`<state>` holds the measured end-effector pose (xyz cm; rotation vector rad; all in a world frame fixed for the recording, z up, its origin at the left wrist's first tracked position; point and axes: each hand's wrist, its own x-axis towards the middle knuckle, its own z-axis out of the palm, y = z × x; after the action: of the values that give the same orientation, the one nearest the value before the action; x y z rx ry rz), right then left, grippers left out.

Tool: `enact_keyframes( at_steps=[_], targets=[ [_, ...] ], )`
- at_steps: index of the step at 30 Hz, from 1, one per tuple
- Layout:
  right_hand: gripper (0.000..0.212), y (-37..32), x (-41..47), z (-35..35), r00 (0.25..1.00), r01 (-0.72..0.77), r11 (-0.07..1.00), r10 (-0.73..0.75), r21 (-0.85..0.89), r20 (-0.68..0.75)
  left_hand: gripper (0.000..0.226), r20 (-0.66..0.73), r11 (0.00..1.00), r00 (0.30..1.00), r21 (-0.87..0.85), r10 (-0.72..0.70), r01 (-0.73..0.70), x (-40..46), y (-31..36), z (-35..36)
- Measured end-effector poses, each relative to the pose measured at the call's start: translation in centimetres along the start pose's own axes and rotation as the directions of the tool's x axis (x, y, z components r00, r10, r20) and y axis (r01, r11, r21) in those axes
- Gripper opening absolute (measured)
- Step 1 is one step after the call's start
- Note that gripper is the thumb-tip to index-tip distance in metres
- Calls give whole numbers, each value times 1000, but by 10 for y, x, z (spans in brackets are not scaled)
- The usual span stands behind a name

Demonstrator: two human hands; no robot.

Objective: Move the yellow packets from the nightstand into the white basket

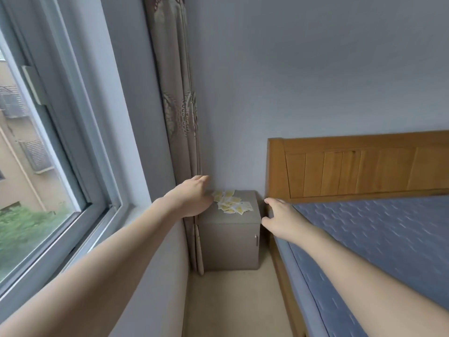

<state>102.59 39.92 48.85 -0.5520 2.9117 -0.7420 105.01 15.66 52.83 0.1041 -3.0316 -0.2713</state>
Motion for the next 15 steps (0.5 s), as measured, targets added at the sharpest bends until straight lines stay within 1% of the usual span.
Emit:
enact_keyframes(
  at_steps=[2, 4, 7, 9, 11, 13, 15],
  targets=[
    [61, -4, 54, -10, 1000, -24, 1000, 24, -7, -7, 48, -18, 1000, 1000, -2, 15, -15, 59, -13, -14],
    [62, -8, 105, -21, 998, -37, 999, 37, -9, -47, 54, -57, 999, 998, -29, 26, -27, 116, -22, -26],
    [62, -6, 169, -28, 996, -47, 999, 47, 11, -71, 52, -69, 987, 998, -162, -13, 2, 192, -31, -21],
    [63, 3, 210, -26, 997, -58, 998, 58, 11, -46, 56, -9, 977, 1000, -211, -19, 17, 237, -34, -1],
    [63, 16, 254, -21, 996, -85, 996, 85, 10, -23, 59, 58, 976, 998, -219, 3, 10, 280, -38, 26],
    [63, 31, 301, -16, 994, -112, 994, 112, 11, -11, 59, 101, 974, 995, -225, 23, 0, 324, -44, 50],
    [61, 44, 353, -10, 994, -109, 994, 109, 18, -2, 58, 128, 975, 992, -222, 13, 16, 371, -53, 68]
  ],
)
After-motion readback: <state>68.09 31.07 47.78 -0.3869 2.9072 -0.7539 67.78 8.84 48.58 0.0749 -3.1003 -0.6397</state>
